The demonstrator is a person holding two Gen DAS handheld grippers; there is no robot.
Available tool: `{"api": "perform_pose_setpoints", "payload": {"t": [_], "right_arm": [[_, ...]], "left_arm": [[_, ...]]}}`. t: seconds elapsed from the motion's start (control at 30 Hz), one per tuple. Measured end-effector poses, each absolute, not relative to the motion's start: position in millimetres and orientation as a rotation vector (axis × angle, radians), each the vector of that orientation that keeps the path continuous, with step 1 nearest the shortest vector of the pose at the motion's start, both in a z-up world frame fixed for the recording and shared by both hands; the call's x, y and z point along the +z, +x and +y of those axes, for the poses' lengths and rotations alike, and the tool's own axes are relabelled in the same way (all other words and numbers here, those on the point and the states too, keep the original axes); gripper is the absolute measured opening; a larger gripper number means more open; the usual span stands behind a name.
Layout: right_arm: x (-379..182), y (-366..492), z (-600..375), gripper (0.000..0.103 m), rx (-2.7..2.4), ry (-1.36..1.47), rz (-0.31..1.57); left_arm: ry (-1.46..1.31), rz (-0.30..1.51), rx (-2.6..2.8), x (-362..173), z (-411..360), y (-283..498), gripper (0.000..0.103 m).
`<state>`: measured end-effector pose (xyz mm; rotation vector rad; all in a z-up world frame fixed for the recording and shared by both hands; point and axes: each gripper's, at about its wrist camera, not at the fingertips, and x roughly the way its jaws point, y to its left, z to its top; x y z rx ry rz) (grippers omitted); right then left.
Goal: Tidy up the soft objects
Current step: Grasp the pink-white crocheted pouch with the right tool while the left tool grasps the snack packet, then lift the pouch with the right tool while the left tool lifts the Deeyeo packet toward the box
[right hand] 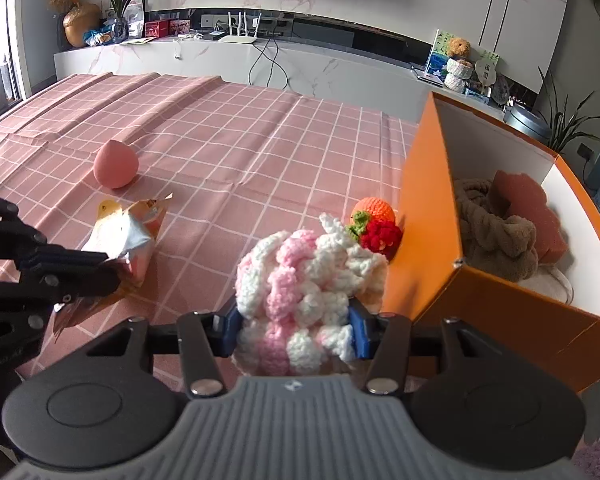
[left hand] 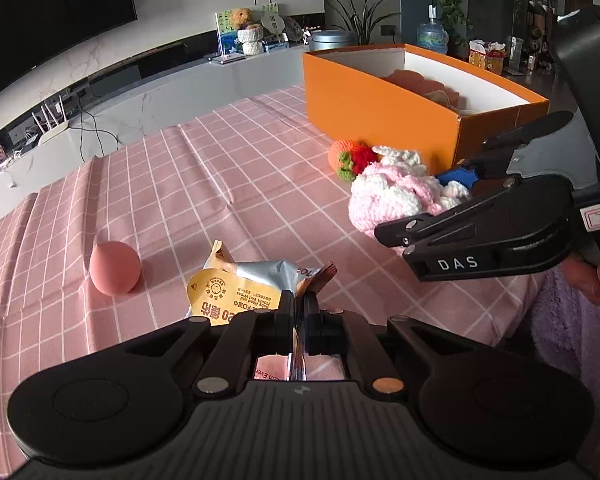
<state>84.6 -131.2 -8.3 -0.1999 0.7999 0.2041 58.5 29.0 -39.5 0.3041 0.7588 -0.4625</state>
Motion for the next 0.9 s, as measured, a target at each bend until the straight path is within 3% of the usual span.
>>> {"api": "perform_pose_setpoints", "payload": {"t": [0.17, 0.23, 0.27, 0.37, 0.43, 0.5, 0.63, 0.9], "right_arm": [[-10.6, 76.2, -129.2, 0.052, 0.223, -0.198, 0.799], [-10.8, 72.6, -128.5, 0.052, 0.233, -0.198, 0.794], [-10.5, 71.4, -129.2, 0.052, 0.235, -0.197, 0.793], [-9.2, 69.6, -133.1, 0.052, 0.229, -0.180, 0.789], [-7.7, 69.1, -137.2, 0.052, 0.222, -0.158, 0.784], [-7.0, 69.3, -139.7, 0.052, 0.223, -0.138, 0.778], [-9.9, 69.6, -131.8, 0.052, 0.246, -0.162, 0.767], [-21.4, 79.1, -118.6, 0.052, 0.282, -0.162, 0.753]], "left_arm": [[0.248, 0.790, -0.432, -43.5, 37.5, 58.2, 0.011], [0.193, 0.804, -0.423, -44.3, 41.0, 58.2, 0.023], [0.168, 0.806, -0.420, -44.4, 43.2, 58.6, 0.024], [0.114, 0.784, -0.400, -41.7, 49.4, 54.2, 0.046], [0.052, 0.759, -0.372, -36.5, 53.6, 51.3, 0.071], [-0.045, 0.764, -0.309, -33.8, 59.2, 54.3, 0.083], [-0.165, 0.818, -0.094, -40.3, 69.0, 67.4, 0.089], [-0.424, 0.912, 0.058, -68.8, 87.9, 91.5, 0.090]]}}
